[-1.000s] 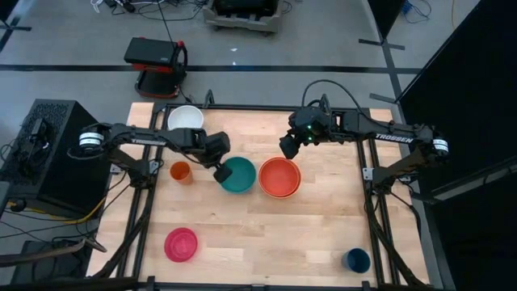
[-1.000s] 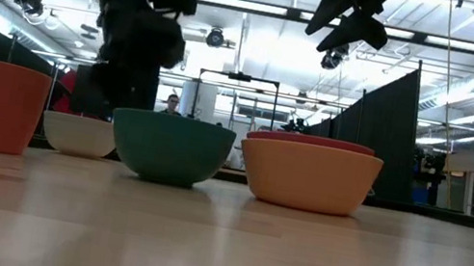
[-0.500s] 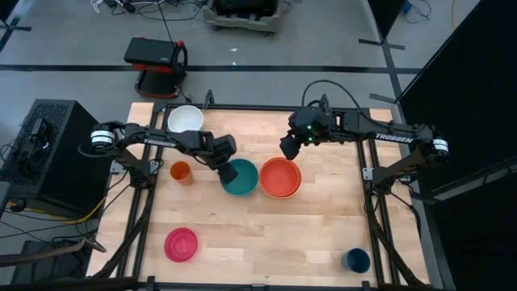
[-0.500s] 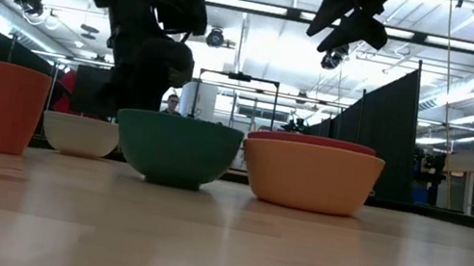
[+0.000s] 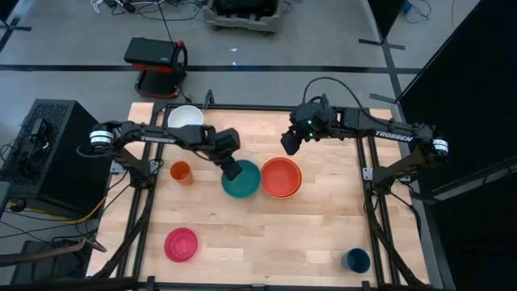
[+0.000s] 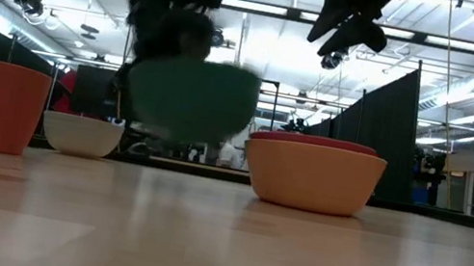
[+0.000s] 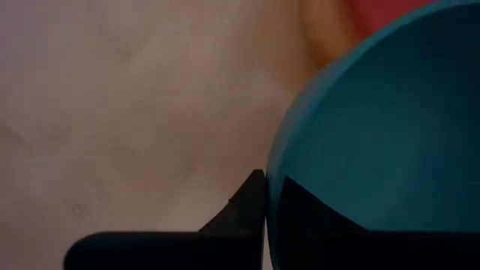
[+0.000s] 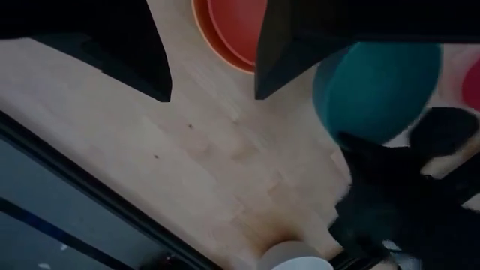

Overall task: Nest bowls inside each other
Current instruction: Stack the dark green bowl on top of the orange bowl

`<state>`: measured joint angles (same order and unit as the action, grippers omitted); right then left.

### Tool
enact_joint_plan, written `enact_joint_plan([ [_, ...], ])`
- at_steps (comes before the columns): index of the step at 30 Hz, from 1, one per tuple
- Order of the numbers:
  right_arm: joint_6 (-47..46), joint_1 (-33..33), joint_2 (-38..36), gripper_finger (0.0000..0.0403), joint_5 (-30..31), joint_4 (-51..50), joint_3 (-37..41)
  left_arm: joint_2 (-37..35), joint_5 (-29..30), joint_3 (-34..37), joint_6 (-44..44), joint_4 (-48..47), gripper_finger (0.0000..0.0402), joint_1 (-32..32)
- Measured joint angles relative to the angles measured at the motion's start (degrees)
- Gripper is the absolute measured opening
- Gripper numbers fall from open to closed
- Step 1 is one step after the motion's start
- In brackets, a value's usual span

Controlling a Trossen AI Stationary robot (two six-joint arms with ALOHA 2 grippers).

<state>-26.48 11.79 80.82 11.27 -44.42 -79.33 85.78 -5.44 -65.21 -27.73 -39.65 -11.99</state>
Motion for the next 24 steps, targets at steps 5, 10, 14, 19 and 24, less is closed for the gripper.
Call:
enact_joint_plan([
  [5,1.5,1.3,0.0,0.0169,0.2,-2.4,0.0,0.8,1.4,-12.0,5.8,-4.4,0.0,0.0],
  [10,2.0,3.2,-0.9,0.0175,0.5,-5.4,0.0,6.6,1.3,-19.4,9.4,-6.2,0.0,0.0],
  [14,2.3,4.5,-1.9,0.0179,0.5,-6.8,0.0,12.0,1.2,-24.6,11.8,-7.3,0.0,0.0],
  [19,2.7,6.2,-3.1,0.0184,0.6,-8.5,0.0,18.8,1.0,-31.2,14.8,-8.6,0.0,0.0],
  [24,3.2,7.8,-4.5,0.0186,0.5,-10.1,0.0,25.3,0.7,-37.5,17.4,-9.6,0.0,0.0],
])
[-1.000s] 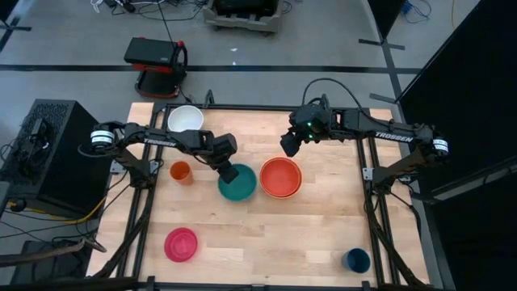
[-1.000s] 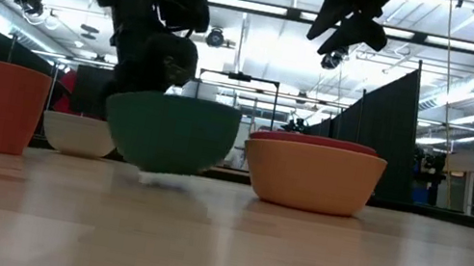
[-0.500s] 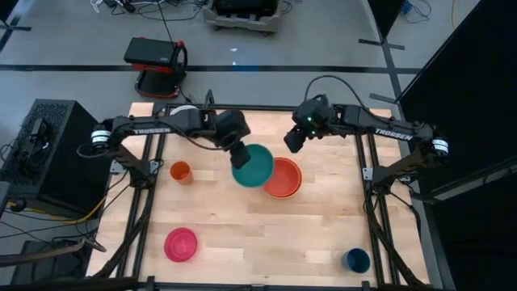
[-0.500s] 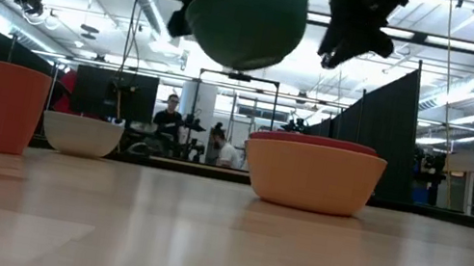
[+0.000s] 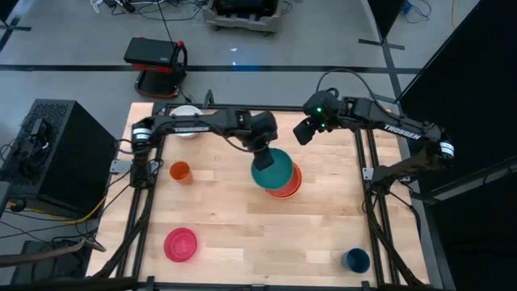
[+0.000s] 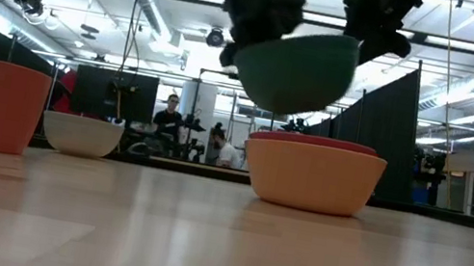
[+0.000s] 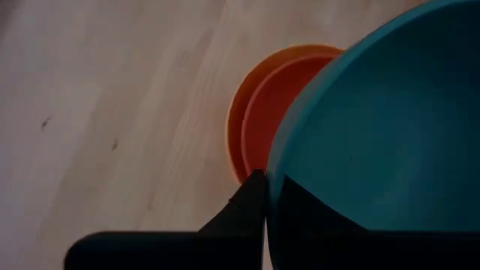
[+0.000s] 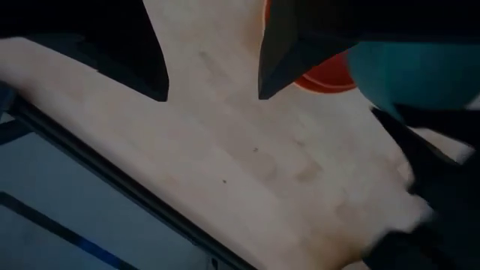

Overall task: Nest bowls inside each other
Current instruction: Stack the dark green bowl on top of the orange bowl

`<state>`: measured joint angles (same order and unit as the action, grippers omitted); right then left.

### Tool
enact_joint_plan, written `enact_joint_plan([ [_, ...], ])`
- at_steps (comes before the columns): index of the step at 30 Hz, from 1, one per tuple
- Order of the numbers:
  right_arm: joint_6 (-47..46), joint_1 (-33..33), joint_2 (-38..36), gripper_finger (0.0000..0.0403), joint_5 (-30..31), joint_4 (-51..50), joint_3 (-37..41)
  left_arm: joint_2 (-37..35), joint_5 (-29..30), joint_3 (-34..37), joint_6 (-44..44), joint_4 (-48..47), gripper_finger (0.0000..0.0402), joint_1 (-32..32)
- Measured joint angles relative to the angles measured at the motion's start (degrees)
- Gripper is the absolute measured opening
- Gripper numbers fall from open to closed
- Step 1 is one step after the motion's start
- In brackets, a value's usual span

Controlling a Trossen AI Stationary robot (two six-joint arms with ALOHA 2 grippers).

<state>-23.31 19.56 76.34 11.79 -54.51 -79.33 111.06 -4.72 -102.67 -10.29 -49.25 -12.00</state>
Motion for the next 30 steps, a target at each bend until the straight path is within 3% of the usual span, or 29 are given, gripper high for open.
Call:
enact_joint_plan([
  [11,3.1,2.4,-2.5,0.0172,0.0,-0.3,0.0,9.5,-2.2,-3.8,0.9,-0.9,0.0,0.2],
  [30,5.6,2.8,-2.5,0.018,0.0,-0.3,0.0,10.5,2.3,-3.5,-0.5,-10.9,0.0,-0.4],
])
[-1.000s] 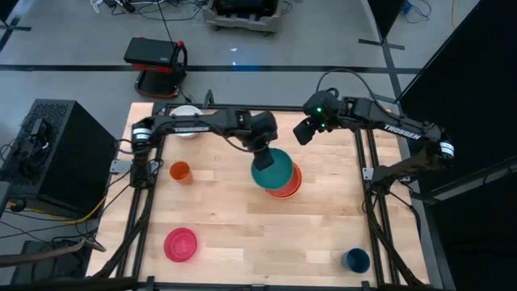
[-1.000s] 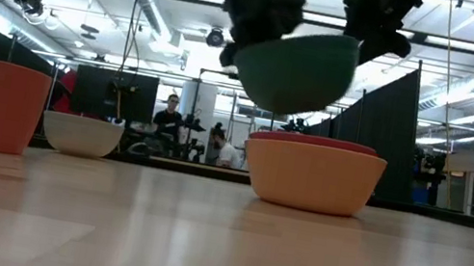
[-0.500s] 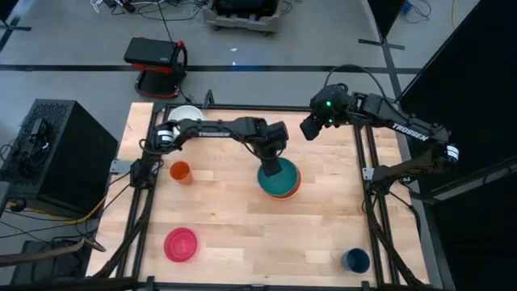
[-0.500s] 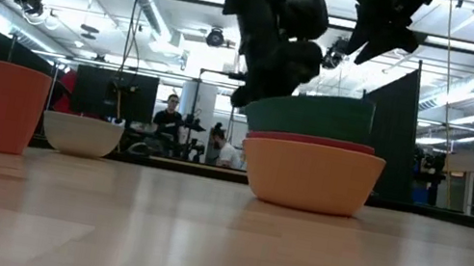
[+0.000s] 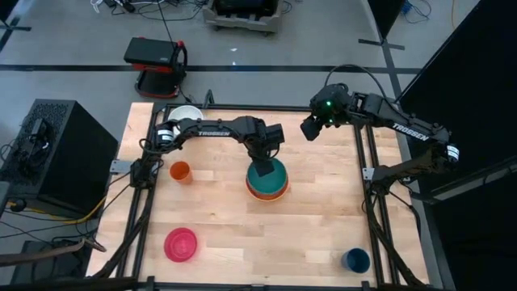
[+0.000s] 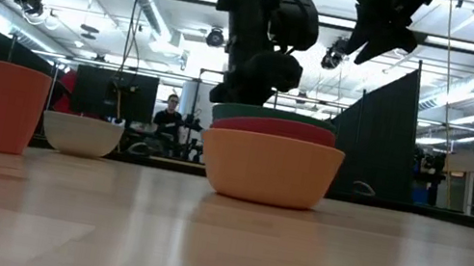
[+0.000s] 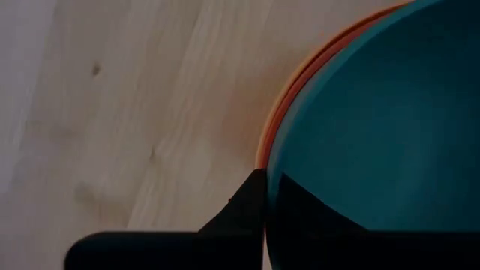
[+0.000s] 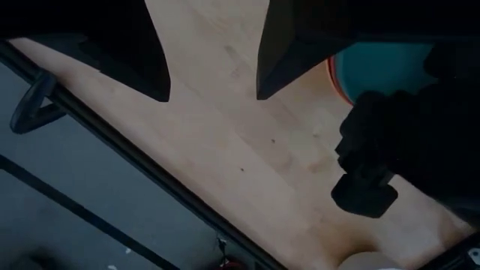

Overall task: Nest bowls inside each other
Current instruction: Stack the dark green bowl on top of the orange bowl

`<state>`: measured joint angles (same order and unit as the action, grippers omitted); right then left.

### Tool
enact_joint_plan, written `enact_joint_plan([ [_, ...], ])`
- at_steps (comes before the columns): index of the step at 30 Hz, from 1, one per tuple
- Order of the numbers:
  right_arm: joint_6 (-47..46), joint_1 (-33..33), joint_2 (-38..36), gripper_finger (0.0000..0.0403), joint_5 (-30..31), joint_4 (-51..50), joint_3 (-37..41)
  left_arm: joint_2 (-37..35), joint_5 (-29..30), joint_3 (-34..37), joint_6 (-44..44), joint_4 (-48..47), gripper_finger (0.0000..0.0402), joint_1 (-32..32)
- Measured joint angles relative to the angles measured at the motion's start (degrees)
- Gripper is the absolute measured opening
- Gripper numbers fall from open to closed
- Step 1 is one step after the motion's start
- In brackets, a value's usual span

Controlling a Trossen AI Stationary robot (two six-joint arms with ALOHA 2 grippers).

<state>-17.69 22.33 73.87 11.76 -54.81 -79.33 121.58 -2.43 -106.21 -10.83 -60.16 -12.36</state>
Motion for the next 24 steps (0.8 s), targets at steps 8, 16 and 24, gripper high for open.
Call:
enact_joint_plan([
  [8,0.0,0.0,0.0,0.0165,0.0,0.0,0.0,0.0,-7.8,0.1,-2.6,-0.1,0.0,0.0],
  [16,-0.1,0.0,0.0,0.0168,0.0,0.0,0.0,0.0,-9.2,0.1,-3.2,0.1,0.0003,0.0],
  [24,-0.1,0.0,0.0,0.0168,0.0,0.0,0.0,0.0,-9.1,0.1,-3.1,0.5,0.0009,0.0],
])
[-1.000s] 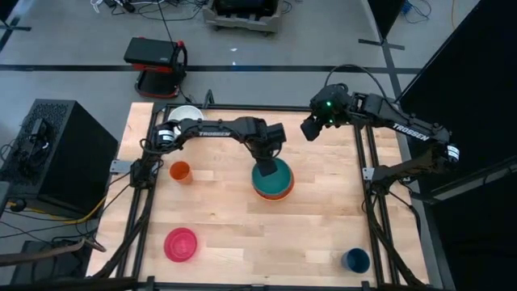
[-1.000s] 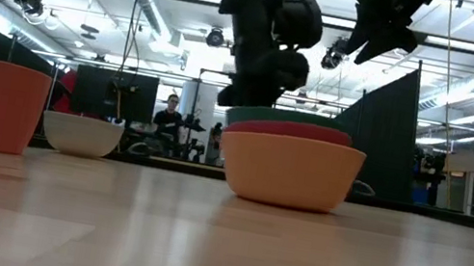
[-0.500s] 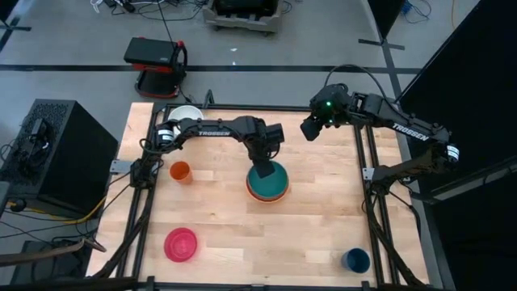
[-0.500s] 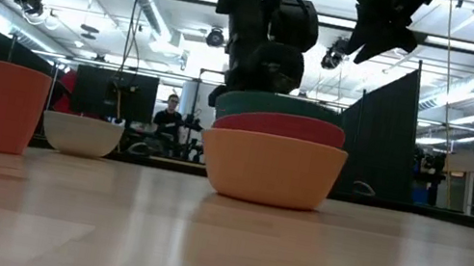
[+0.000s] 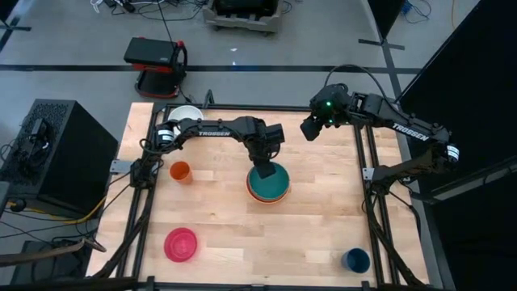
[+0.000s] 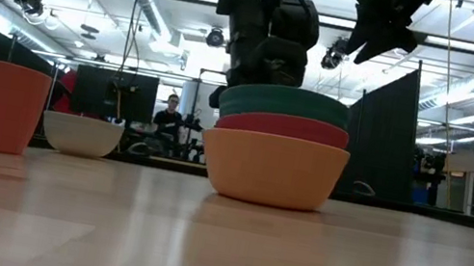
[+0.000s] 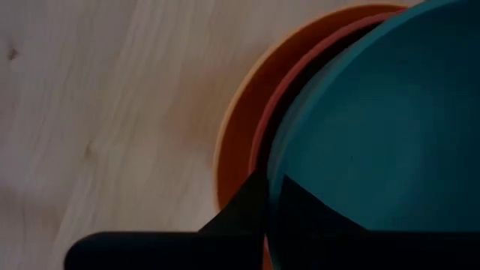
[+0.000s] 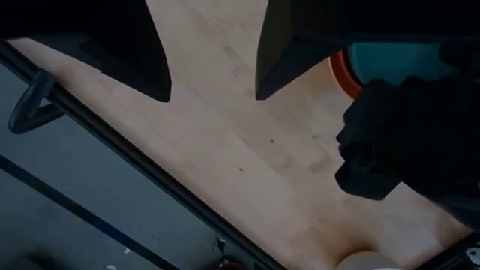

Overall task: Nest bowls inside each other
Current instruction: Stack the dark green bowl on top of the orange bowl, then stack the white bowl on top of the dark green bowl

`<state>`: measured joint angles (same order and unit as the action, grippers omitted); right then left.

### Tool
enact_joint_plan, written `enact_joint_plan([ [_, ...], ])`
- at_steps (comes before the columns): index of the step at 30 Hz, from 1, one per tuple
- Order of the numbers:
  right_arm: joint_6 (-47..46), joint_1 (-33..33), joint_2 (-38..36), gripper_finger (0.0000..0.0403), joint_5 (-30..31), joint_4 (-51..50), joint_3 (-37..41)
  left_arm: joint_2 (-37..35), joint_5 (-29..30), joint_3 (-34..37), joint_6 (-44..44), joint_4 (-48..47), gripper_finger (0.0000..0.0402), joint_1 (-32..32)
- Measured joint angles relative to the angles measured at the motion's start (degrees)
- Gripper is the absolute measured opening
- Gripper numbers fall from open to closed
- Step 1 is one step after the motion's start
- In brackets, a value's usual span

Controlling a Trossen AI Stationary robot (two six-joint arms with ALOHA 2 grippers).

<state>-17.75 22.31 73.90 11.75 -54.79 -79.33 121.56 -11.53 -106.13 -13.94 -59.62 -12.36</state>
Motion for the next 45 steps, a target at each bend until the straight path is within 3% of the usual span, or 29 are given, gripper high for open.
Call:
enact_joint_plan([
  [8,0.3,0.0,0.0,0.017,0.0,0.0,0.0,0.0,-0.1,0.0,0.1,0.3,0.0025,0.0],
  [18,0.5,0.0,0.0,0.0204,0.0,0.6,0.0,0.0,-0.1,-8.1,0.2,-0.7,0.01,-0.1],
  [35,1.6,0.0,0.0,0.0208,0.0,0.6,0.0,-0.7,22.3,-17.5,7.8,-29.8,0.0167,-12.0],
  [41,1.6,0.0,0.1,0.0215,0.0,-0.3,0.0,-4.0,21.8,-12.5,5.6,-29.4,0.0175,-17.9],
  [45,1.6,0.0,0.1,0.021,0.0,-0.2,0.0,-8.1,19.9,-8.1,2.2,-20.1,0.0171,-19.5],
])
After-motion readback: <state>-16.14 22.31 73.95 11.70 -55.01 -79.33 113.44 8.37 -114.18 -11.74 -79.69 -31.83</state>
